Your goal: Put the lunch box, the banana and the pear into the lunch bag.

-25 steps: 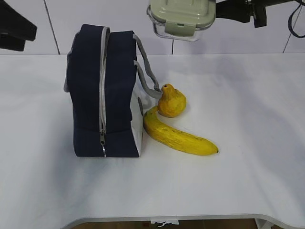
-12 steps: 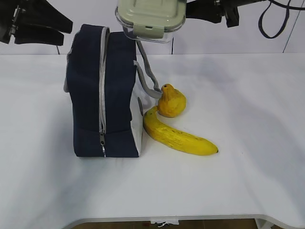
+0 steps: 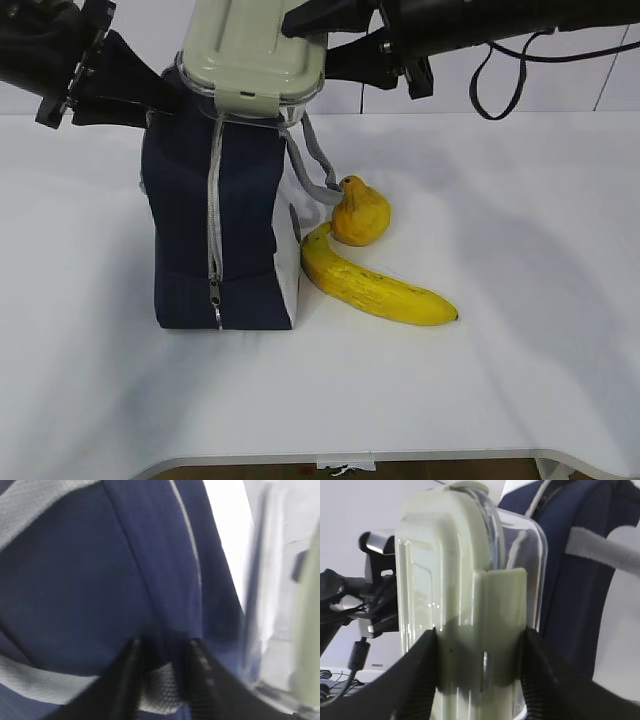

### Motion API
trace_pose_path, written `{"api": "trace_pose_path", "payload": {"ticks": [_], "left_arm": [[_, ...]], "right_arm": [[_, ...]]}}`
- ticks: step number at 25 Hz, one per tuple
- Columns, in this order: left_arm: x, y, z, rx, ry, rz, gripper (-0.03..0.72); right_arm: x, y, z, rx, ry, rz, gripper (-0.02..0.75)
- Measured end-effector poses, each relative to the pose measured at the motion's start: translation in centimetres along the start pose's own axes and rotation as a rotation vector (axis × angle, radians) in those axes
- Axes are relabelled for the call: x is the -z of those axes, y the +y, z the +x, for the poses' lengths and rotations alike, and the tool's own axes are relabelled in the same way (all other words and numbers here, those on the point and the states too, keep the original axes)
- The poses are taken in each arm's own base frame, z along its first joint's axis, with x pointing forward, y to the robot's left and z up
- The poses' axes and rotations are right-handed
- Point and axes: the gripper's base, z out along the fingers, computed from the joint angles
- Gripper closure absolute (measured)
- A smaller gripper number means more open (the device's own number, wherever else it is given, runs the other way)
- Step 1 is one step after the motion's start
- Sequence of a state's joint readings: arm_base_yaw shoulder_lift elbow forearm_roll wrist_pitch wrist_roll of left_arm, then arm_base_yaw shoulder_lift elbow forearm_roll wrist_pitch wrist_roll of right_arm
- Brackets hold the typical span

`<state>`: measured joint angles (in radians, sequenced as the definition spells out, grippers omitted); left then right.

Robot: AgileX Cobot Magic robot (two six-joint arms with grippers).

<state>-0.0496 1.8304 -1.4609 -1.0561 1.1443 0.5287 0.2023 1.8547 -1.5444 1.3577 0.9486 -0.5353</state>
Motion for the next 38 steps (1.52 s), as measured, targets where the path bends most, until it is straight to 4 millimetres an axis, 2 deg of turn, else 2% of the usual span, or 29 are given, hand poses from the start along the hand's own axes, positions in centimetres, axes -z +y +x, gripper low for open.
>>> {"api": "trace_pose_path", "payload": {"ticks": [2, 3, 5, 21, 29, 38], "left_arm": [[0.0, 0.0, 0.1, -0.004, 0.008, 0.004, 0.587], [0.0, 0.0, 0.1, -0.008, 0.012, 0.007, 0.631], [0.0, 0.0, 0.1, -0.016, 0.017, 0.007, 0.666], [0.0, 0.0, 0.1, -0.018, 0.016, 0.009, 0.673], [0.0, -0.1, 0.3, -0.018, 0.033, 0.02, 0.673], [0.8, 0.7, 0.1, -0.005, 0.02, 0.008, 0.673]], "right_arm": [[-0.7, -0.4, 0.2, -0.012, 0.012, 0.001, 0.372], [-0.8, -0.6, 0.2, -0.017, 0.011, 0.001, 0.372], [-0.9, -0.8, 0.2, -0.028, 0.006, -0.001, 0.372], [-1.1, -0.2, 0.1, -0.069, -0.009, -0.056, 0.373], [-2.6, 0.6, 1.4, -0.014, 0.046, -0.046, 0.373], [-4.1, -2.1, 1.5, -0.016, 0.06, 0.033, 0.374]]}}
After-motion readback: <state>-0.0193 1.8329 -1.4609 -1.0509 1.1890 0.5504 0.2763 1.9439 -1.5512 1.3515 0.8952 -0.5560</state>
